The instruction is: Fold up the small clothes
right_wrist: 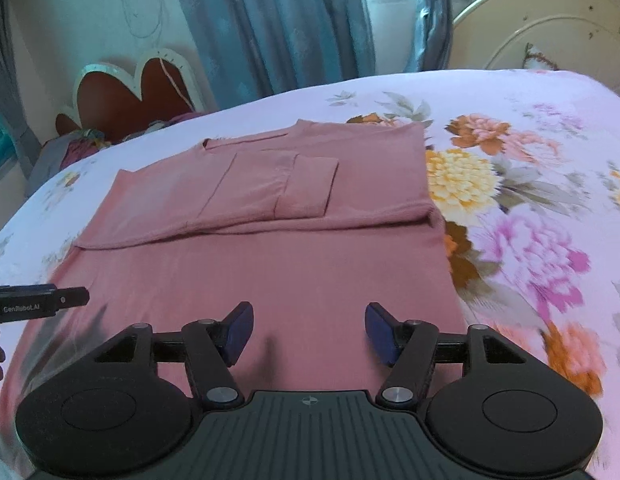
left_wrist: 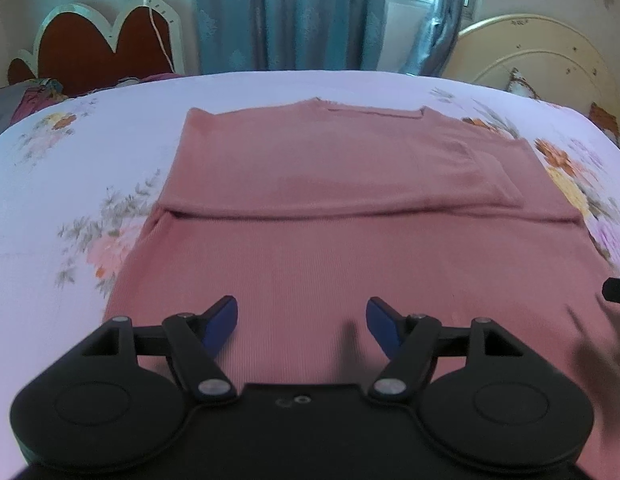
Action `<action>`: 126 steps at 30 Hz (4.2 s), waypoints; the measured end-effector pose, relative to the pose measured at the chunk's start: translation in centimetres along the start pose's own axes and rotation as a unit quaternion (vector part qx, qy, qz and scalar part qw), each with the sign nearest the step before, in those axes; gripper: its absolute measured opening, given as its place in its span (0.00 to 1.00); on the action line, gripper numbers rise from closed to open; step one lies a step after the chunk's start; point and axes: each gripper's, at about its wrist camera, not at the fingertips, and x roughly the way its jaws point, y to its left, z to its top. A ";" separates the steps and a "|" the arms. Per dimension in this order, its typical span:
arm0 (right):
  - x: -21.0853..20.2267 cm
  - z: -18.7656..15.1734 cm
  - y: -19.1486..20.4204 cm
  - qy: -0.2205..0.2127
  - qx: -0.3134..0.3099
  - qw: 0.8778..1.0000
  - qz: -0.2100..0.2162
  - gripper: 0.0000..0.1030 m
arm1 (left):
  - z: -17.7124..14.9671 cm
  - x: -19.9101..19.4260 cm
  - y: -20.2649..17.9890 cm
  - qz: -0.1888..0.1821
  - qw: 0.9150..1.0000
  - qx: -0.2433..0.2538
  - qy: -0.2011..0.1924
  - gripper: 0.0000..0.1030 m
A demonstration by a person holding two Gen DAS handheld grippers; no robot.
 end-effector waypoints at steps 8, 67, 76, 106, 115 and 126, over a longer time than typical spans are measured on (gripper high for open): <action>-2.3 -3.9 2.1 0.018 -0.007 0.999 -0.036 0.60 | -3.5 -2.4 1.8 -0.016 1.000 0.000 0.001 0.68; -12.4 -8.8 0.2 -0.003 0.107 0.992 -0.067 0.10 | -9.2 -11.3 10.3 -0.136 0.981 -0.137 -0.029 0.05; -11.5 -1.6 0.3 -0.061 0.095 0.992 -0.050 0.10 | -1.7 -9.5 10.3 -0.148 0.975 -0.136 -0.093 0.05; 14.5 18.7 -9.1 -0.023 0.192 0.980 -0.041 0.09 | 15.8 12.4 9.4 -0.029 0.986 -0.152 -0.061 0.05; 17.1 19.1 -10.5 -0.002 0.181 0.983 -0.028 0.13 | 15.7 14.1 10.9 -0.016 0.991 -0.127 -0.033 0.54; 17.8 19.9 -9.3 -0.020 0.071 0.997 -0.019 0.74 | 16.3 14.8 10.1 -0.034 0.998 -0.028 -0.036 0.73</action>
